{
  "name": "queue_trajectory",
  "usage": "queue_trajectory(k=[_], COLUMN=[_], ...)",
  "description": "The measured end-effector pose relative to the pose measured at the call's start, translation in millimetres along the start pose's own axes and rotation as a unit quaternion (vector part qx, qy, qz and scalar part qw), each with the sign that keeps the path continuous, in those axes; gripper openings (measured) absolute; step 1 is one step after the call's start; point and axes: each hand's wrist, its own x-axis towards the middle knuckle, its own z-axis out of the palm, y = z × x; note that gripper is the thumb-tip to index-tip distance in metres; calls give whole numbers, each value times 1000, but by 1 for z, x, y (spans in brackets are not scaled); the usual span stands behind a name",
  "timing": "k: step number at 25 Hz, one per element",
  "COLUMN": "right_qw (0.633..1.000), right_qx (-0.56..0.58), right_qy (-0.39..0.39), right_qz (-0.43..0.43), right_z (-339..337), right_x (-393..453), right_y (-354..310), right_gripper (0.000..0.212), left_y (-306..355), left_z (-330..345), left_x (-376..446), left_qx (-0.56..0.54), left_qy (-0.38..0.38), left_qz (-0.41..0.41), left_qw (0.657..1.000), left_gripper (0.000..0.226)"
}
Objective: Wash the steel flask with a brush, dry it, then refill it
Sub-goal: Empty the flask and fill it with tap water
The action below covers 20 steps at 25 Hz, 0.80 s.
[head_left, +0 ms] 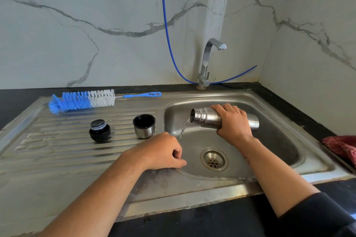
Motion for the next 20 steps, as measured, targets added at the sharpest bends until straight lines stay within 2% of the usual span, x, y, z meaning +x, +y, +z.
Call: queue_trajectory(k=[20], right_qw=[1000], right_qx=[-4], right_qy=[18], right_qz=[-9], right_z=[-6], right_x=[-1], right_y=[-5], right_gripper=[79], left_y=[-3], left_z=[2], left_x=[0], left_qx=[-10], left_qy=[0], left_qz=[-4], left_qw=[1000], left_gripper=[33])
